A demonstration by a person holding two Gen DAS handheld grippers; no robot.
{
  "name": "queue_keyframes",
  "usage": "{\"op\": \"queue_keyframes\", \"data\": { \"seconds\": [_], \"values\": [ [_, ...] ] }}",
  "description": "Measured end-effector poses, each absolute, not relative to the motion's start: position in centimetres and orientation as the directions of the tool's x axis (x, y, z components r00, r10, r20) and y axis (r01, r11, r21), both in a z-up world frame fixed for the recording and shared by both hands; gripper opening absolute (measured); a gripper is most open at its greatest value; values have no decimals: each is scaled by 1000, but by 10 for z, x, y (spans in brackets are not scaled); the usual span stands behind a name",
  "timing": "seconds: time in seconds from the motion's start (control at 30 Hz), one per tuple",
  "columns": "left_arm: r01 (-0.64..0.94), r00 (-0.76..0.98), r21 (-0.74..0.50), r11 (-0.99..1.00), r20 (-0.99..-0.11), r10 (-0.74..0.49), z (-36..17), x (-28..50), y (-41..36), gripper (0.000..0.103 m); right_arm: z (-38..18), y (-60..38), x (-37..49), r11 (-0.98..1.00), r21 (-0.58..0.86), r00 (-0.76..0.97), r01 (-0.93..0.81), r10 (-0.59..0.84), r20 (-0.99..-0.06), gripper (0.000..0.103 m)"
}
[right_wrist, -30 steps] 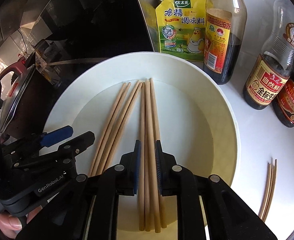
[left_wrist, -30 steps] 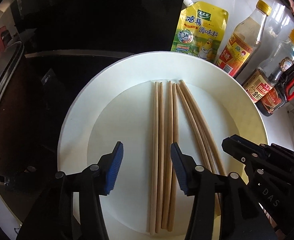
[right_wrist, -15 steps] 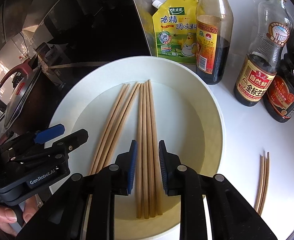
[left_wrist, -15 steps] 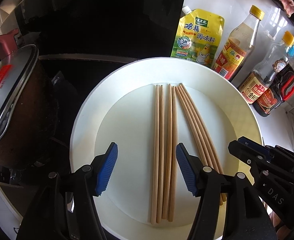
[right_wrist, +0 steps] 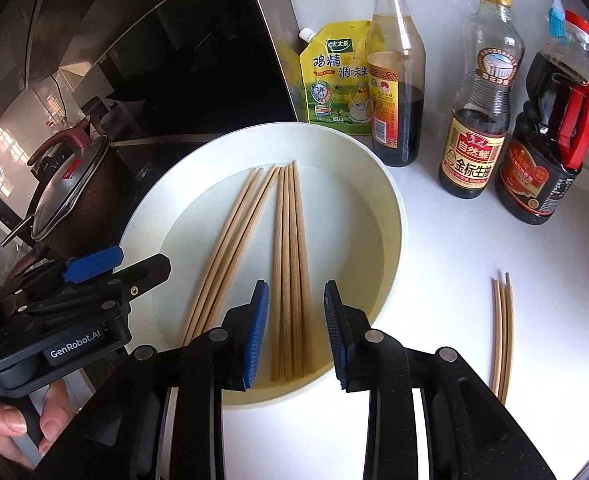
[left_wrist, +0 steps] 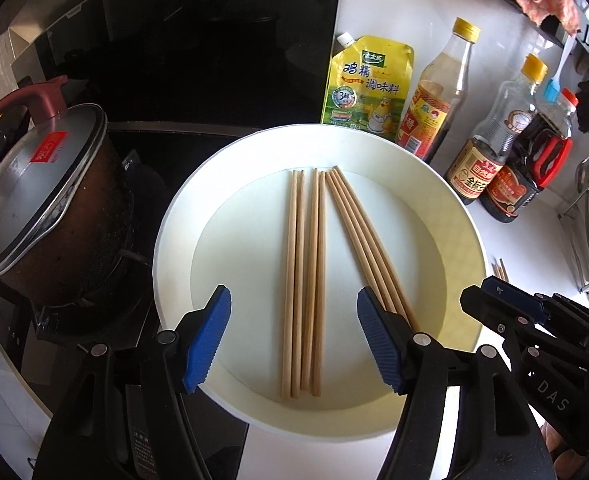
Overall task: Organize utensils
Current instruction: 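Withdraw both open tools from the basin back toward the remaining chopsticks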
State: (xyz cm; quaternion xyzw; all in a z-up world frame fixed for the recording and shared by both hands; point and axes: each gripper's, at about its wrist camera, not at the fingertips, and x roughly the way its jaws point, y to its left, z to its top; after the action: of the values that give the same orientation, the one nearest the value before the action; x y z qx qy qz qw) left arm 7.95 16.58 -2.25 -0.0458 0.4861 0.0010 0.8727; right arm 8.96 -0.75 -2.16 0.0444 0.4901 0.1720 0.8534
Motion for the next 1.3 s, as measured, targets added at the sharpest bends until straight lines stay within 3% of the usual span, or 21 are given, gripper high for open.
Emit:
{"op": "queue_keyframes", "data": {
  "seconds": [0.53,1.07,1.17,1.3],
  "values": [
    [-18,519,-81,997,-853,-60,-19,34,114,73,-15,-76,23,965,179,485,-193,252,-837,38],
    [99,522,-78,992,-845,-118,-21,13,28,73,-25,-156,-13,984,165,488,-72,179,-854,43],
    [118,526,-78,990,-841,-128,-22,11,12,74,-31,-169,-16,986,154,482,-56,162,-861,50],
    [133,529,-74,988,-838,-134,-27,9,-8,75,-44,-190,-19,988,153,471,-29,149,-870,51]
  ]
}}
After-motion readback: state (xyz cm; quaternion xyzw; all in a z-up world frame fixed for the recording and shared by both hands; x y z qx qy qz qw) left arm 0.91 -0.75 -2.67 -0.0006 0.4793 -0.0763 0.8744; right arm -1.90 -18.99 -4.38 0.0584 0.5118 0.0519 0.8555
